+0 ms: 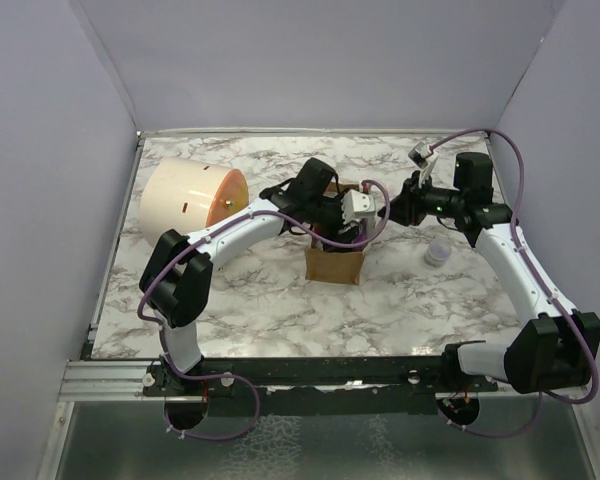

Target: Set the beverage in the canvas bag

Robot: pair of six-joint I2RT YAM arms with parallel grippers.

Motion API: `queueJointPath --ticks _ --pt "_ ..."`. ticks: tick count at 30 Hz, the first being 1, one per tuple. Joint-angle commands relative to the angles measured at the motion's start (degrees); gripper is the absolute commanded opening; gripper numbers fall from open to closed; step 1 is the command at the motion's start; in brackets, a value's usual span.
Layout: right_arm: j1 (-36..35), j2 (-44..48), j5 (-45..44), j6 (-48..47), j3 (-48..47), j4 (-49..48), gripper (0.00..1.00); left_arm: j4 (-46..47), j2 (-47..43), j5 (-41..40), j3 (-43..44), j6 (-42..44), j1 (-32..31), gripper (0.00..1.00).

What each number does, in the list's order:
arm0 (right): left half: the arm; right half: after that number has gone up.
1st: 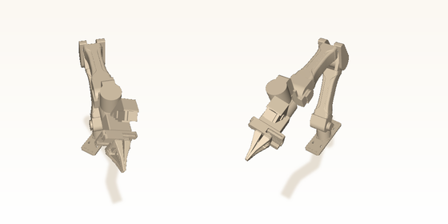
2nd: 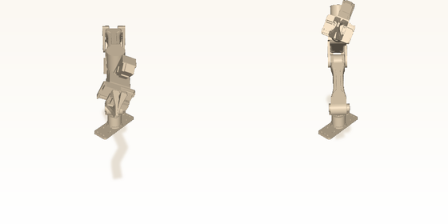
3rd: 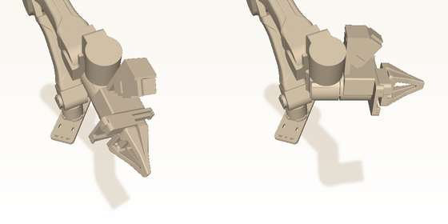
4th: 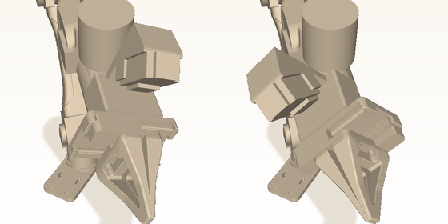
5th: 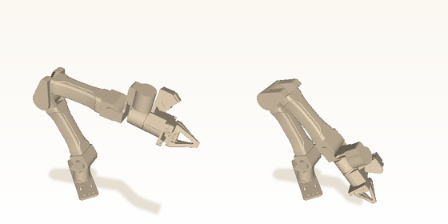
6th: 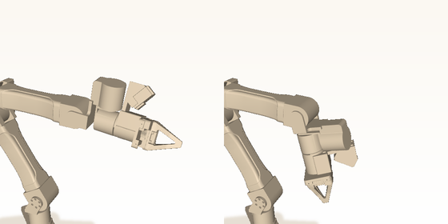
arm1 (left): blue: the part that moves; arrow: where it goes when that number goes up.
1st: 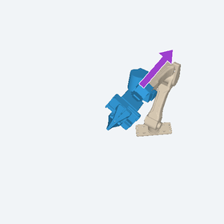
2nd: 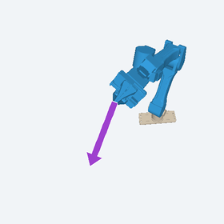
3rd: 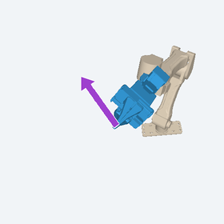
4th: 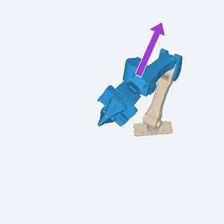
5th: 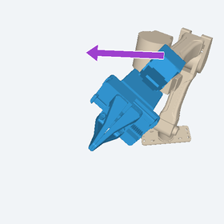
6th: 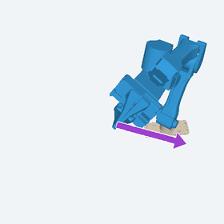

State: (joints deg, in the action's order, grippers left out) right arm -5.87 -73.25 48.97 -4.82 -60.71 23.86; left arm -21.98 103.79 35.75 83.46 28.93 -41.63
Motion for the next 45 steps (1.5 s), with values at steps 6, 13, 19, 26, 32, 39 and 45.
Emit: queueJointPath --ticks 6,13,19,26,32,39,45 --pt "0.44 3.26 0.03 -0.66 1.19 -2.48 0.21 -3.05 2.45 -2.75 5.36 3.88 -1.15 0.0" --pt "0.42 3.27 0.94 0.2 0.35 -2.46 0.13 -5.46 3.94 -4.09 6.45 5.91 -1.85 0.0" --pt "0.42 1.74 2.35 0.78 -1.8 -1.79 0.05 -6.73 4.59 -4.02 6.89 7.55 -2.22 0.0" --pt "0.42 1.27 2.62 1.0 -2.91 -1.3 0.02 -8.2 6.05 -5.72 8.06 7.99 -2.45 0.02" --pt "0.42 1.35 1.97 0.72 -2.21 -1.42 0.02 -8.49 6.33 -6.04 7.77 8.15 -2.61 0.14" --pt "0.42 1.53 1.48 0.59 -1.78 -1.39 0.02 -9.28 6.18 -6.57 8.03 7.57 -2.91 0.33" --pt "0.42 1.53 1.31 0.12 -1.1 -1.49 0.02 -9.6 5.76 -7.86 8.04 7.04 -3.06 0.43"
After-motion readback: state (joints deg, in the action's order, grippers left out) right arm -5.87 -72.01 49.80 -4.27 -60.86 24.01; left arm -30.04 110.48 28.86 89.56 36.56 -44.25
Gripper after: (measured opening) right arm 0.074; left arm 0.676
